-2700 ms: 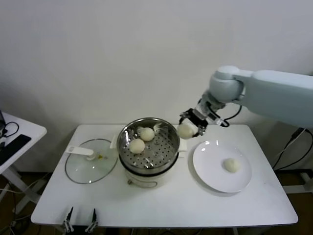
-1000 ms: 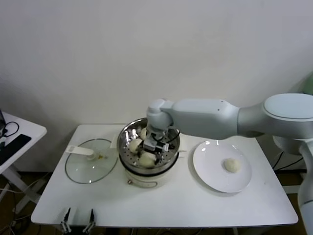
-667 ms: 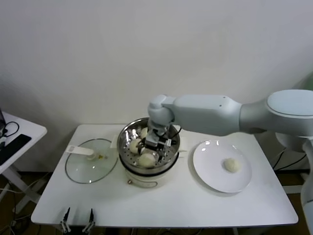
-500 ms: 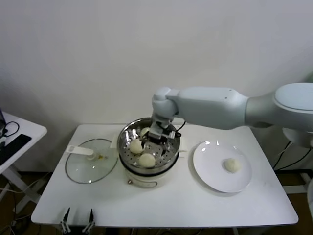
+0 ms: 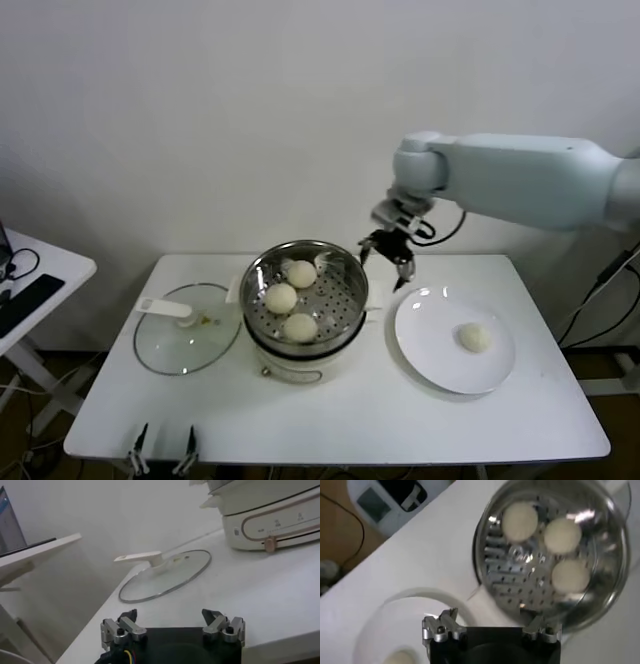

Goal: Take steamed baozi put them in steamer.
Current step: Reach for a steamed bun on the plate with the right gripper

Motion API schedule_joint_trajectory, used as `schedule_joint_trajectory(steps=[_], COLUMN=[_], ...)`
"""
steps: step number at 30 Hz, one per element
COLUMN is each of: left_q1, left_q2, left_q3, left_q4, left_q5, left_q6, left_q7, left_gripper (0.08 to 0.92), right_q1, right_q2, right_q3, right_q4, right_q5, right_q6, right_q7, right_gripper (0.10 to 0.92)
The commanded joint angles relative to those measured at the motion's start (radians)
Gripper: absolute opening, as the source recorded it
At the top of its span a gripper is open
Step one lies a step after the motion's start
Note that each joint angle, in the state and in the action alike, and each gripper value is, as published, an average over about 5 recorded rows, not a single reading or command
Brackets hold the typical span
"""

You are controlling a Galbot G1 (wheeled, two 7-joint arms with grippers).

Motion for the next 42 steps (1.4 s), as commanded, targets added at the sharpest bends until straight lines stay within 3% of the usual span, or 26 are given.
schedule_joint_trajectory(steps=[1,16,42], left_q1=[-0.001,0.002,0.007], left_q2=[0.004,0.0,0.001], left_q3=[0.002,-0.002,-0.008], left_q4=[0.002,-0.011,-0.013], left_q5=[-0.001,-0.011,-0.013], left_q6=[0.003,0.003,0.001], left_q7=[0.001,0.001,0.003], left_gripper=[0.823,0.823,0.823], right_q1=[-0.019,-0.351,-0.667], right_q2=[-0.28,-0.407,-0.374], right_q3=[-0.099,0.138,0.438], right_q4=[0.007,-0.043,-0.174], right_q5=[-0.016,-0.266,-0.361], right_q6=[-0.202,-0.286,-0.277], right_q7=[0.04,0.11,0.188], right_gripper=[0.823,0.823,0.823])
